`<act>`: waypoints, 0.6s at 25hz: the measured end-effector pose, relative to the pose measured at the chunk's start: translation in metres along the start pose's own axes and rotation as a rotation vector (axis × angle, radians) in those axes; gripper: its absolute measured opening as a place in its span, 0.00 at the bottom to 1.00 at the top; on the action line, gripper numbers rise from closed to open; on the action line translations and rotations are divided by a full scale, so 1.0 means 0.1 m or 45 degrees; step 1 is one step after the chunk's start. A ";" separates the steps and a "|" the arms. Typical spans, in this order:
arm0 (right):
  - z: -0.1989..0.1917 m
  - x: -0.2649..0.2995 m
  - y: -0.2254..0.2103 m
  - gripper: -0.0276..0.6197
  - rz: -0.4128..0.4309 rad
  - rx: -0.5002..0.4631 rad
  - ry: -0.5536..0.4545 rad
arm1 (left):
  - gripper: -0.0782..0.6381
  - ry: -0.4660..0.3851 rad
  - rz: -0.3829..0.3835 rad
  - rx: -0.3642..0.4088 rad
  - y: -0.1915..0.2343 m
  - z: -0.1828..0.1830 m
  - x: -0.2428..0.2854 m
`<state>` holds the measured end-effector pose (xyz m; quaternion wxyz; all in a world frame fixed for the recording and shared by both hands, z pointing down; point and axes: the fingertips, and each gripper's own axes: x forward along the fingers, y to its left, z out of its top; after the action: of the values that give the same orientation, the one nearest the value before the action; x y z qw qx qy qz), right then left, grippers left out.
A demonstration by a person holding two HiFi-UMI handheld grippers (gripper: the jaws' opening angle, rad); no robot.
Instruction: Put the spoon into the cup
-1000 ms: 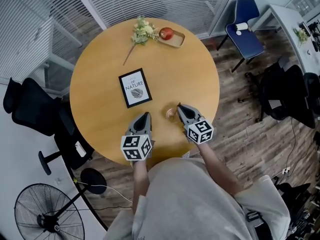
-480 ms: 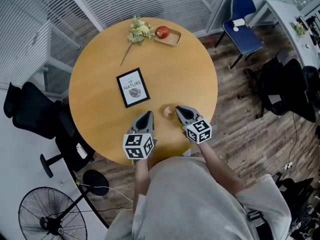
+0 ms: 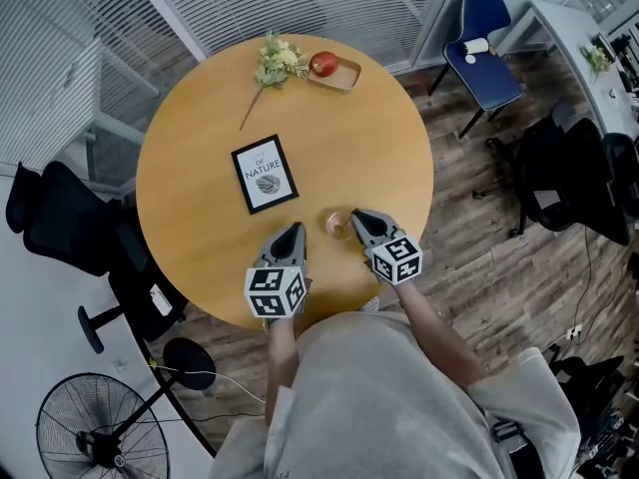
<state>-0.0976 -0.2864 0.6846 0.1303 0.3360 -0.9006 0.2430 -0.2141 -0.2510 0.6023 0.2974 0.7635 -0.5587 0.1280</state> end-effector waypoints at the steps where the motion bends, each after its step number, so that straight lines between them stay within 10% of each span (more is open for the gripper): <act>1: 0.00 0.00 -0.01 0.05 -0.002 0.001 0.000 | 0.12 0.001 -0.001 0.000 0.00 0.00 0.00; 15: -0.03 0.04 -0.06 0.05 -0.020 0.021 0.003 | 0.12 0.020 -0.005 -0.001 0.04 -0.05 0.01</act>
<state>-0.0961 -0.2912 0.6904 0.1305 0.3440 -0.8957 0.2499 -0.2165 -0.2497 0.6075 0.3024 0.7635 -0.5549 0.1332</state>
